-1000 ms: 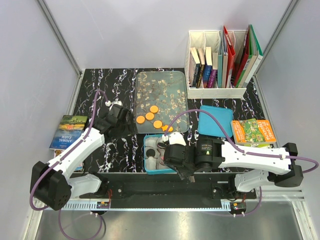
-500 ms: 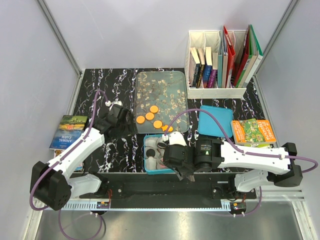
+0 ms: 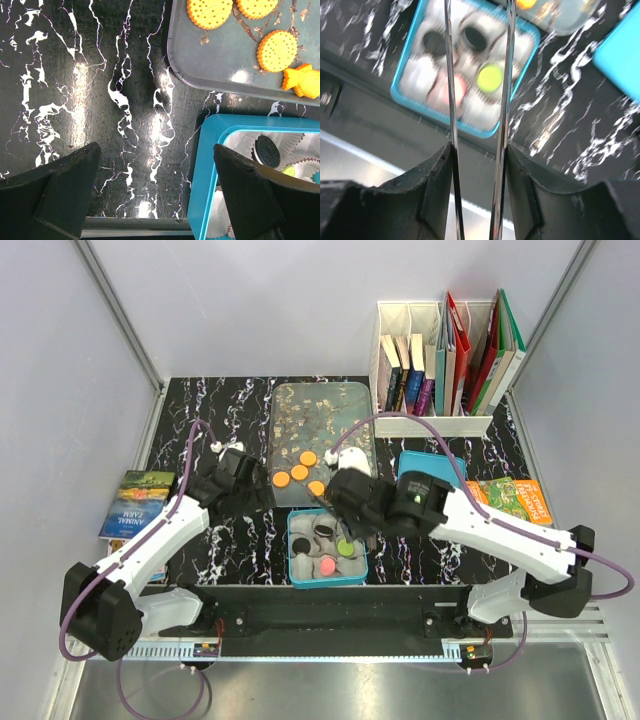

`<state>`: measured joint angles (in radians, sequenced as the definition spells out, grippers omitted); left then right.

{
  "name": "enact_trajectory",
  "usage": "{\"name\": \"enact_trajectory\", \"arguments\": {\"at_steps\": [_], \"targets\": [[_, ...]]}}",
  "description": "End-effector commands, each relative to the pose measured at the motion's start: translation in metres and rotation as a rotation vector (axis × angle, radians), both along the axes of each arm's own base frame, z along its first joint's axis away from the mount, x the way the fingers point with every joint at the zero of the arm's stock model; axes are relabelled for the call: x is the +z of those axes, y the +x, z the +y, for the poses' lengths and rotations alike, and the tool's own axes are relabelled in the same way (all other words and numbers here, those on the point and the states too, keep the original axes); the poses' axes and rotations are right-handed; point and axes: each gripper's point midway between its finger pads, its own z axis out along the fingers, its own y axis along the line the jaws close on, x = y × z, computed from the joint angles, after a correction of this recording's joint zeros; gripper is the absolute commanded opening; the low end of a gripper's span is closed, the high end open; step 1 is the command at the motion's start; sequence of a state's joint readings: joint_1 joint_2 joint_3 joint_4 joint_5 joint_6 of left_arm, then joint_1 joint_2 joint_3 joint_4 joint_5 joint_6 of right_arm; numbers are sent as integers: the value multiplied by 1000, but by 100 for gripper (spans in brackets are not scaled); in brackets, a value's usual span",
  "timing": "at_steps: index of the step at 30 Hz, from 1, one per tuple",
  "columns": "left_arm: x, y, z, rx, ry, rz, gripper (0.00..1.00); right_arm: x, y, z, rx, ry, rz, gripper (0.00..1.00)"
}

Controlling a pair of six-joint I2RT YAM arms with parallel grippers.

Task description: Pack the cookies

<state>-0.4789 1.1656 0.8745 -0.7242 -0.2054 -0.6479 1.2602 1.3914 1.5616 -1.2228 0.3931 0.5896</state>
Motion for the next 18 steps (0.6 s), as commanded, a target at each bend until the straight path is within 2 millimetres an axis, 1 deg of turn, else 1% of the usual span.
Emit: {"name": "enact_trajectory", "arguments": {"at_steps": [1, 2, 4, 6, 7, 8, 9, 11, 12, 13, 14, 15, 17, 18], "targets": [[15, 6, -4, -5, -26, -52, 99, 12, 60, 10, 7, 26, -76, 48], [15, 6, -5, -7, -27, -51, 99, 12, 70, 14, 6, 36, -81, 48], [15, 6, -4, -7, -25, -50, 99, 5, 90, 17, 11, 19, -72, 48], [15, 7, -6, -12, -26, -50, 99, -1, 107, 27, 28, 11, -72, 47], [15, 7, -5, -13, -25, -47, 99, -4, 111, 31, 37, 10, -63, 47], [14, 7, -6, -16, -24, -46, 99, -1, 120, 34, 28, 18, -71, 47], [15, 7, -6, -16, -24, -47, 99, -10, 126, 38, 40, -2, -61, 47], [15, 7, -6, -15, -25, -47, 99, -13, 140, 41, 28, 3, -59, 46], [14, 6, -6, -16, -25, -45, 99, -21, 146, 45, 32, -2, -44, 46], [14, 7, -6, -16, -25, -47, 99, -24, 151, 46, 28, 4, -37, 45], [14, 6, -6, -16, -27, -45, 99, -22, 161, 46, 12, 21, -45, 45], [15, 7, -6, -16, -28, -47, 99, -29, 166, 48, 15, 20, -33, 45], [15, 6, -6, -17, -27, -47, 99, -31, 179, 50, 1, 34, -37, 44], [14, 6, -5, -16, -24, -45, 99, -35, 185, 49, -10, 31, -33, 44]]}}
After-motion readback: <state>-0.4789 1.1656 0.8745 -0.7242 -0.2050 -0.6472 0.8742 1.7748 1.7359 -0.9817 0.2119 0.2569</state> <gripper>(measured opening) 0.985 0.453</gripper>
